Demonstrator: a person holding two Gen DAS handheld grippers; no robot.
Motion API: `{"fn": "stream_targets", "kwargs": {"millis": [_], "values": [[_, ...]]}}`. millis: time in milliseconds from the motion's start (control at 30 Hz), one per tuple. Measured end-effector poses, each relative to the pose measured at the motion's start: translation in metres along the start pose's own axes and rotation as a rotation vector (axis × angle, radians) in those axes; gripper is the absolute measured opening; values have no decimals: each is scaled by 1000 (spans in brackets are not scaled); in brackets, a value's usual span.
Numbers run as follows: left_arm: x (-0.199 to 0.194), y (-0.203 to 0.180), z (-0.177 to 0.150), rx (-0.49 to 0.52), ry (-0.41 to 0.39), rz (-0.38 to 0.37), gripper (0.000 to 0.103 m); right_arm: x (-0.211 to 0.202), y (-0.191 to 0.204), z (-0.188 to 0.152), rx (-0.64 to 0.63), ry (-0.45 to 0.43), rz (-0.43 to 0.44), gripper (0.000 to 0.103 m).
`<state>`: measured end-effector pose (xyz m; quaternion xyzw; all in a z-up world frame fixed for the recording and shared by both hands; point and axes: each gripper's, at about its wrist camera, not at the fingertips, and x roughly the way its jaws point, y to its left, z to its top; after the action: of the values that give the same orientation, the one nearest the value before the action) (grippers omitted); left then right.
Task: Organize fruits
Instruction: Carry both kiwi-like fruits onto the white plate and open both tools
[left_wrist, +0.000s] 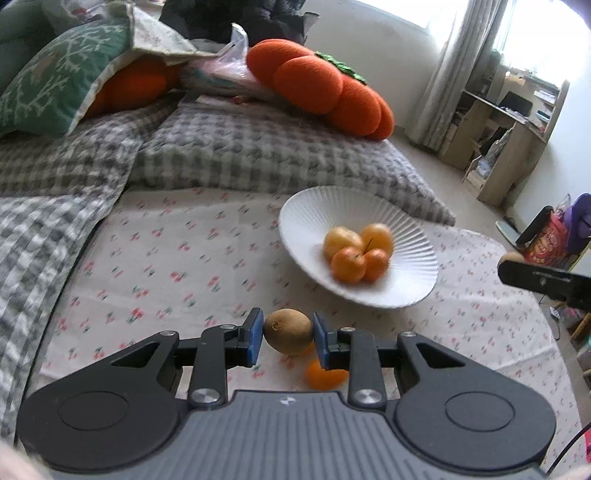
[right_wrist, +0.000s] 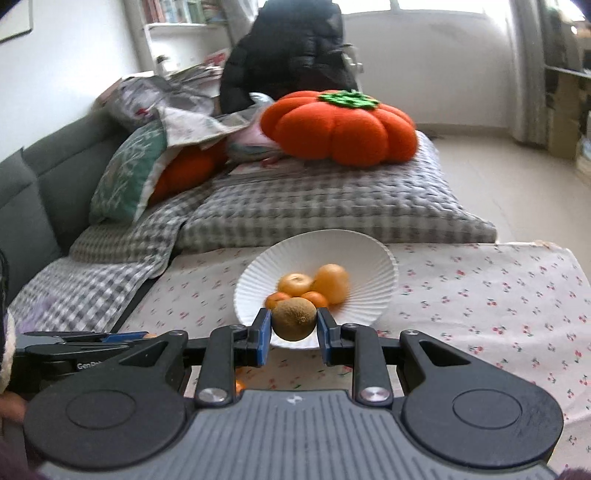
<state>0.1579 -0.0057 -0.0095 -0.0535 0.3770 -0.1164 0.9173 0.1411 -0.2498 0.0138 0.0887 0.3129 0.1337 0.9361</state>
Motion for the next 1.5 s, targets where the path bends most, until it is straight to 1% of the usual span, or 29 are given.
{"fn": "stream_targets", "kwargs": {"millis": [100,267,400,600,667,733,900,1133,1167,1300,1500], "values": [[7,-9,12,11,-12,-12,22,5,-9,4,34,5,-6,24],[23,-19,28,4,-8,-44,22,17,-22,9,76,25,-6,24],[44,-24,43,-14,-7,-68,22,39,-29,8,104,61,6,24],[79,-29,56,-48,13,-104,22,69,-34,6,71,89,-4,24],[88,-28,57,-55,15,-104,22,77,-35,4,52,101,-3,24],[97,-26,57,-66,28,-106,22,85,-34,1,24,117,15,24],[114,-16,56,-114,48,-129,22,96,-34,-1,-25,117,11,24],[125,-10,55,-117,48,-138,22,113,-37,-4,-47,131,5,24],[126,-9,55,-119,49,-141,22,115,-38,-5,-38,132,4,26],[126,-7,54,-117,49,-145,23,115,-47,-4,35,131,36,28],[118,-5,52,-121,47,-164,24,107,-50,1,95,113,30,28]]}}
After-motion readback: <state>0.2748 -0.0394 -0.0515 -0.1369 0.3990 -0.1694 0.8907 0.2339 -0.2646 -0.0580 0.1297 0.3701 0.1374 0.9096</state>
